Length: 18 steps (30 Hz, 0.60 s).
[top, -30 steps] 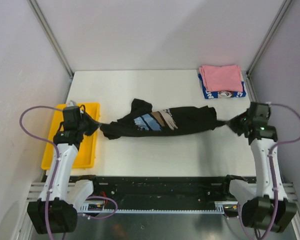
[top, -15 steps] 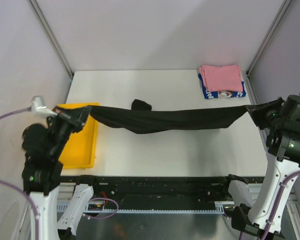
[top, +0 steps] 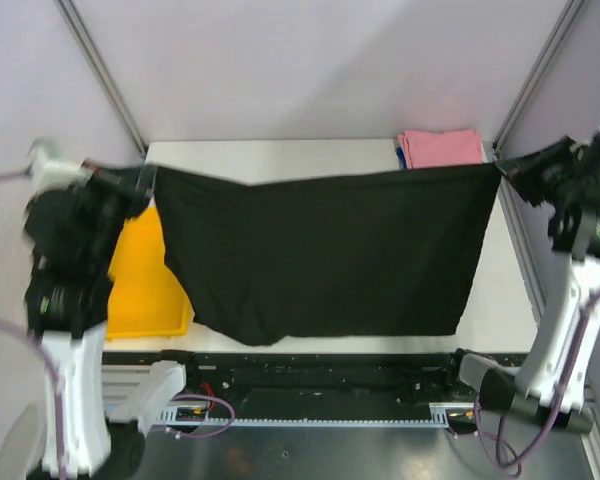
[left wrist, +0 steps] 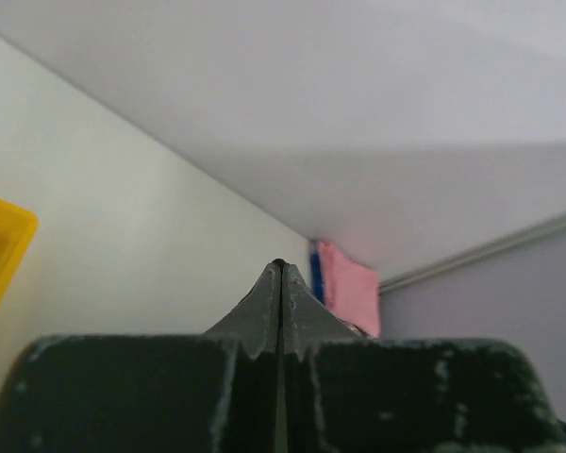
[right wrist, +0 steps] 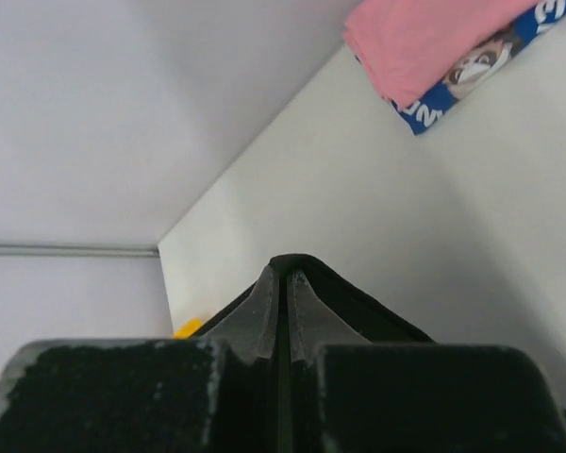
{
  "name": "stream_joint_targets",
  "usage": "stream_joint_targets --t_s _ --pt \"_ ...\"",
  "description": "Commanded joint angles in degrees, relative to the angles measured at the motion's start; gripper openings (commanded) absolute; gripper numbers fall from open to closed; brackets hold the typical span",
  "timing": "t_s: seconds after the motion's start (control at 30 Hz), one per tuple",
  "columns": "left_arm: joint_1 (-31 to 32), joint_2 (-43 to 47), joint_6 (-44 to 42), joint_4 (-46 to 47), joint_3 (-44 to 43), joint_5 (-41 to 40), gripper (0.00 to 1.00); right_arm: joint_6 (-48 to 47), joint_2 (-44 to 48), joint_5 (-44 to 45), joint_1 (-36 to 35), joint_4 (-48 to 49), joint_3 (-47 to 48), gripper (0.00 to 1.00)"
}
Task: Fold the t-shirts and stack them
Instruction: Flatten out the tshirt
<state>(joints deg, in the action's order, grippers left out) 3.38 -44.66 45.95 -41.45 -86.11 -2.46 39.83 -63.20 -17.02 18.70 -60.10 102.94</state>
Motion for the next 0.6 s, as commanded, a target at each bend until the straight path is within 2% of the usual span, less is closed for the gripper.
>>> stream_joint_targets --t_s 0.0,0.1,0.17,0.3,0.4,0.47,0.57 --pt "0.1 -19.1 -3.6 3.9 -6.2 -5.2 0.00 -0.7 -12.0 0.0 -3.8 16.1 -4.0 0.00" --pt "0.1 -32.1 -5.0 7.0 -14.3 -3.8 0.00 1.1 -20.2 0.8 -7.1 22.9 0.0 0.00" --pt "-0.1 -40.6 -5.6 8.5 -22.3 -2.3 0.00 2.1 -26.4 1.1 -8.9 25.7 6.0 0.00" --pt "-2.3 -55.3 -4.3 9.7 -46.2 3.9 0.00 4.1 -38.5 1.2 -9.4 25.8 25.8 0.00" --pt "-5.6 -62.2 -0.1 11.9 -63.2 8.7 0.00 8.2 -42.6 -1.3 -6.6 27.9 36.7 0.00" --pt "-7.9 -62.2 2.8 16.0 -65.7 10.8 0.00 11.3 -41.9 -3.3 -4.1 31.2 37.2 0.00" --pt "-10.1 -55.9 4.0 21.6 -58.5 11.2 0.00 13.8 -38.3 -5.8 -1.3 34.7 31.4 0.00"
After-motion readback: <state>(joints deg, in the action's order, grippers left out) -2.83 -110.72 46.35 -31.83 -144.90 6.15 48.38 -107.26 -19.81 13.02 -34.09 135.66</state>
